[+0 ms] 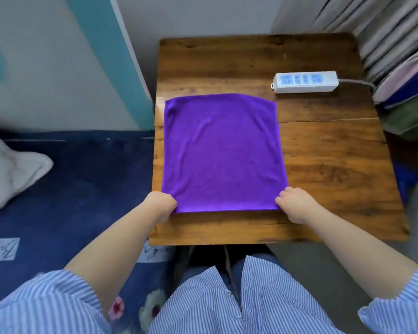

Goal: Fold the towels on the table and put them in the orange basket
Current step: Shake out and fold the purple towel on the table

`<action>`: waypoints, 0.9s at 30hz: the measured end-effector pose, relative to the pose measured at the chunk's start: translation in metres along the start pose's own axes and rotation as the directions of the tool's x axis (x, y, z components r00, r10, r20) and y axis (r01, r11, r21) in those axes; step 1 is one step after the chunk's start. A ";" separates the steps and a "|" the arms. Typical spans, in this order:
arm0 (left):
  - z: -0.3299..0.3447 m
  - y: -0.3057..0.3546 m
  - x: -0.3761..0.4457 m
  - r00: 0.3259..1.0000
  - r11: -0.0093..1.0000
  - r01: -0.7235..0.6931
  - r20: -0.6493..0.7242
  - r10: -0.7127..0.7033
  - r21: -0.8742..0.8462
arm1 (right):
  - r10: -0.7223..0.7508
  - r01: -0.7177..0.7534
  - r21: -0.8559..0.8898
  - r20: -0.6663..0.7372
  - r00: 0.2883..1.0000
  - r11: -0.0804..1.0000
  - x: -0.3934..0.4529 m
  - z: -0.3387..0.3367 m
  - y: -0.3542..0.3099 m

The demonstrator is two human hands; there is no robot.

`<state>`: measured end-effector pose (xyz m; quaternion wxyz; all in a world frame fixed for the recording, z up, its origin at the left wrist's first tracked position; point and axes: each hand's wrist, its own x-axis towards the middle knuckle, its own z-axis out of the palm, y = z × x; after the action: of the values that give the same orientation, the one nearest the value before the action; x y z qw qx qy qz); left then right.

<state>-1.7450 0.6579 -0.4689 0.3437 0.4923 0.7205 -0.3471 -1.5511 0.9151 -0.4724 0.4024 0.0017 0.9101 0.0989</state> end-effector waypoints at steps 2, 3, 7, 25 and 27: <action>0.013 0.006 0.002 1.000 1.000 0.020 -0.023 -0.020 -0.018 | -0.009 0.009 -0.004 -0.016 1.000 1.000 -0.001 0.008 -0.007; 0.020 0.011 0.003 0.999 0.999 0.031 -0.020 -0.031 -0.026 | -0.013 0.013 -0.002 -0.017 1.000 1.000 -0.001 0.014 -0.011; 0.036 0.025 0.005 0.999 0.998 0.037 -0.024 -0.038 -0.049 | 0.033 -0.033 0.054 -0.004 0.999 0.998 -0.007 0.030 -0.025; -0.055 -0.057 0.070 0.704 0.399 0.010 -0.276 -0.654 -0.917 | 0.771 -0.104 0.942 -0.194 0.607 0.319 0.091 -0.065 0.075; -0.070 -0.068 0.085 0.629 0.274 -0.020 -0.226 -0.744 -0.961 | 0.818 -0.127 0.981 -0.050 0.573 0.149 0.107 -0.073 0.091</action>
<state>-1.8438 0.7380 -0.4925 0.1770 0.1050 0.9511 0.2304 -1.6842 1.0002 -0.4860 -0.0396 0.5049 0.8087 -0.2992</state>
